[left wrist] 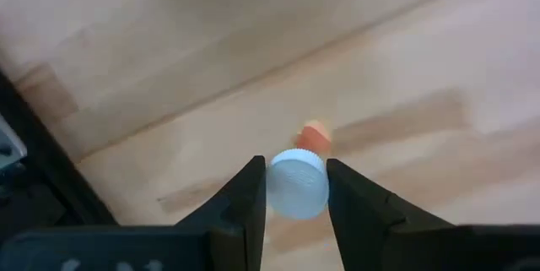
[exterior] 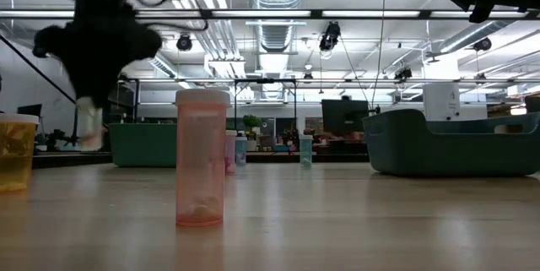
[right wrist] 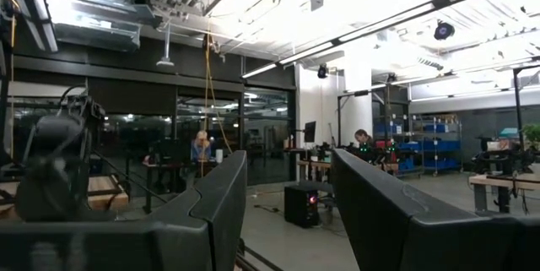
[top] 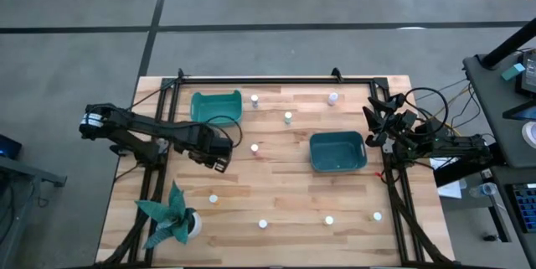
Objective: Pick and place medicine bottles into bin by pill shape (circle, oval)
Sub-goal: Put the yellow capsule bottle into the green bin
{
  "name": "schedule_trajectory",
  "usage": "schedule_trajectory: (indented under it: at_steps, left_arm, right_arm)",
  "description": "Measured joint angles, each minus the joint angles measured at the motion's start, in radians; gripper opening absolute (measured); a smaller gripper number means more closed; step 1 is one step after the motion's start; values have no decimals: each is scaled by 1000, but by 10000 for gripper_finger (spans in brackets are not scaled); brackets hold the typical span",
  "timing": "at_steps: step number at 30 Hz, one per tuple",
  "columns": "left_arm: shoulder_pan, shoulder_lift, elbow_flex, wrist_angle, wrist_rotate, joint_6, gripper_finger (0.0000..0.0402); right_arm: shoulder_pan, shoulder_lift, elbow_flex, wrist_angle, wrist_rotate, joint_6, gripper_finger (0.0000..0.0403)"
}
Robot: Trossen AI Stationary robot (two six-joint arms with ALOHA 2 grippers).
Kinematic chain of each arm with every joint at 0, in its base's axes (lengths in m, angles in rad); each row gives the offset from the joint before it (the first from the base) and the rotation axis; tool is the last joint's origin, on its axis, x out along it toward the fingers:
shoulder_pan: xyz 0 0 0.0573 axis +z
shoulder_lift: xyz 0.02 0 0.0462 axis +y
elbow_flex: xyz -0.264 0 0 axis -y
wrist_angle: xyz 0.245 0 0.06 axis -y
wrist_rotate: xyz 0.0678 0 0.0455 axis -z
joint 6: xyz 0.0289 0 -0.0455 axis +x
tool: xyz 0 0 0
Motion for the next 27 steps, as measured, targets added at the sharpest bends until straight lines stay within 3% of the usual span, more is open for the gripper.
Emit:
schedule_trajectory:
  at_steps: [6, 13, 21, 27]
  left_arm:
    - [73, 3, 179, -16, -45, 162, 86]
    - [268, 38, 315, -20, -102, 496, 79]
    - [483, 122, 377, -10, -116, 789, 48]
    - [488, 144, 368, -9, -115, 838, 16]
  right_arm:
    - [0, 0, 0, -1, 1, 0, 164]
    - [0, 0, 0, 0, 2, 6, 164]
    - [0, 0, 0, 0, 1, 7, 164]
    - [0, 0, 0, -4, 1, 7, 164]
